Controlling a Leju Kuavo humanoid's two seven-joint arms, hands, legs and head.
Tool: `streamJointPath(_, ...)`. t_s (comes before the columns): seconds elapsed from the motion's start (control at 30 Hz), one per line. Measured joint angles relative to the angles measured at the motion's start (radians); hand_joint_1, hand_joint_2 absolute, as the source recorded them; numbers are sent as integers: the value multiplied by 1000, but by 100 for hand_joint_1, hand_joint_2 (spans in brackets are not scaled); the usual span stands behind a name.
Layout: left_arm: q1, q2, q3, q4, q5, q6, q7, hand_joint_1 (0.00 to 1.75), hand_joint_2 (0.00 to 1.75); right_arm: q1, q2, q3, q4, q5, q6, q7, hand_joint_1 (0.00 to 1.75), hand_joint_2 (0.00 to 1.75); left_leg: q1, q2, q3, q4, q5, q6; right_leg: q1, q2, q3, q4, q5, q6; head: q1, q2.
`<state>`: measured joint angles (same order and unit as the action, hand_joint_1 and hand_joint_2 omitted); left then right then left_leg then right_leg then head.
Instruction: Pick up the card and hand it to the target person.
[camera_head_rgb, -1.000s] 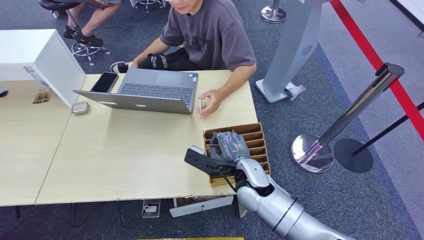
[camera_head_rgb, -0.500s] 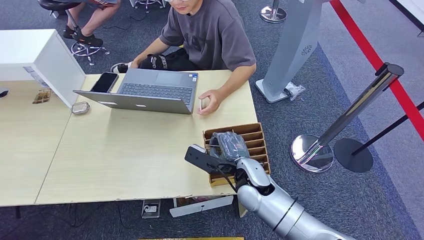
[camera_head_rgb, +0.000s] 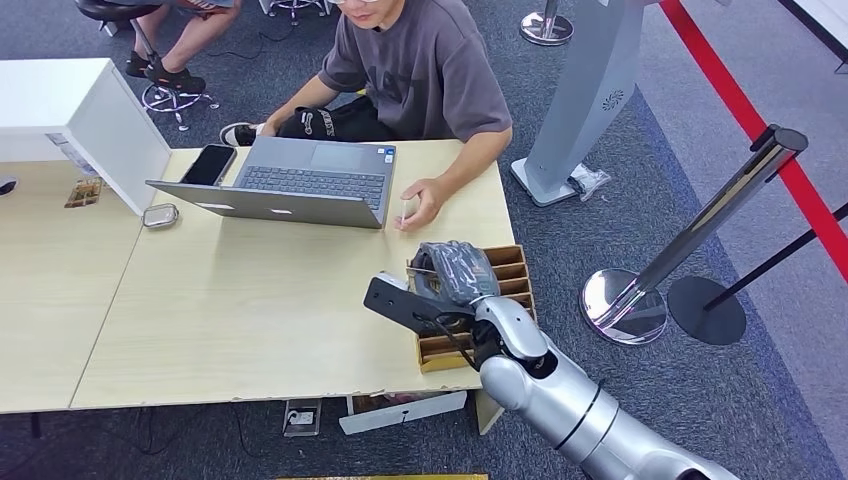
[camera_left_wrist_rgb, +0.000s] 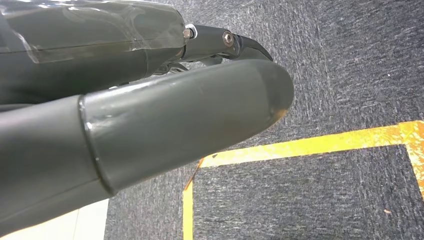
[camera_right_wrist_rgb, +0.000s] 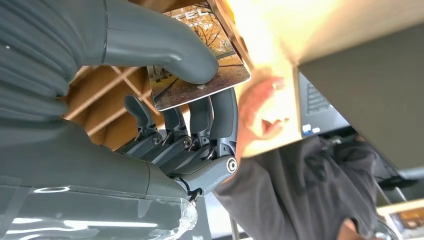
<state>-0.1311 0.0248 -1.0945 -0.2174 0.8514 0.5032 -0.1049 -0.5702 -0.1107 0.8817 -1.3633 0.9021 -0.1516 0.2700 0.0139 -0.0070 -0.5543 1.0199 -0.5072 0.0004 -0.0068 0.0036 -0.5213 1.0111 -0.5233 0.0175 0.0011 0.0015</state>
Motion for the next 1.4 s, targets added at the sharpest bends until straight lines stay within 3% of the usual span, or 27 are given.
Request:
streamJointPath(0.3, 0, 0, 0, 0, -2, -1, 0, 0, 0, -36, -12, -17, -48, -62, 17, 0, 151, 175, 0, 0, 0, 0, 0, 0, 0, 0, 0, 0, 0, 0, 0, 0)
streamJointPath(0.7, 0, -1, 0, 0, -26, -3, 1, 0, 0, -118, -20, -78, -38, -28, -161, -19, 153, 175, 0, 0, 0, 0, 0, 0, 0, 0, 0, 0, 0, 0, 0, 0)
streamJointPath(0.93, -1, -2, -7, 0, -45, -5, 8, 0, 0, -190, -7, -112, 67, -34, -247, -60, 152, 175, 0, 0, 0, 0, 0, 0, 0, 0, 0, 0, 0, 0, 0, 0)
streamJointPath(1.2, -7, -7, -24, 0, -64, -6, 12, 0, 0, -255, 65, -124, 283, -47, -357, -119, 157, 175, 0, 0, -1, 0, 0, 0, 0, 0, 0, 0, 0, 0, 0, 0)
streamJointPath(1.4, -12, -8, -32, 0, -69, -7, 20, 0, 0, -274, 104, -124, 388, -53, -389, -145, 152, 175, 0, 0, -1, 0, 0, 0, 0, 0, 0, 0, 0, 0, 0, 0)
